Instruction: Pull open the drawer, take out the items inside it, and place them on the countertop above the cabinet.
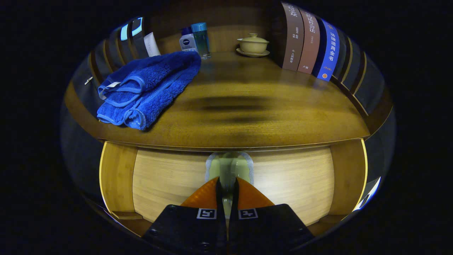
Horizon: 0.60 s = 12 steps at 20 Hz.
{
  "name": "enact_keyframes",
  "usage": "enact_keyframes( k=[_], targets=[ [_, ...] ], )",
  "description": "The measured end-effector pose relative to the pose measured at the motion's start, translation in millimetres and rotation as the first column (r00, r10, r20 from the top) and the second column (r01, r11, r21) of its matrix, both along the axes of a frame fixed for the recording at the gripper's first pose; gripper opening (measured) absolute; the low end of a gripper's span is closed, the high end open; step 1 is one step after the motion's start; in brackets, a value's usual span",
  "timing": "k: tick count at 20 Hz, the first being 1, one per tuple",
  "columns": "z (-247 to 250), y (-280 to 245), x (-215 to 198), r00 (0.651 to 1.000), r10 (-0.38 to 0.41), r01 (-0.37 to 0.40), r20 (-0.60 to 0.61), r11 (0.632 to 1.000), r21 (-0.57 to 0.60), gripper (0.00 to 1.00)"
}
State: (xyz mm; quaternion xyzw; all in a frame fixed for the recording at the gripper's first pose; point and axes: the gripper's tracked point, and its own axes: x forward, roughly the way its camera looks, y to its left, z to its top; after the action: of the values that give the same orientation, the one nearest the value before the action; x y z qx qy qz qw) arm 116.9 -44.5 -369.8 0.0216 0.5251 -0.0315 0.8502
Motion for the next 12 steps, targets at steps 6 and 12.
enact_keyframes(
  k=[6,12],
  targets=[
    [49.4,8.6,-22.5,0.997,0.010,-0.013,0.082,0.999,0.038,0.08],
    [134.1,7.8,-3.4,0.954,0.011,-0.016,0.300,1.000,0.015,0.07]
  ],
)
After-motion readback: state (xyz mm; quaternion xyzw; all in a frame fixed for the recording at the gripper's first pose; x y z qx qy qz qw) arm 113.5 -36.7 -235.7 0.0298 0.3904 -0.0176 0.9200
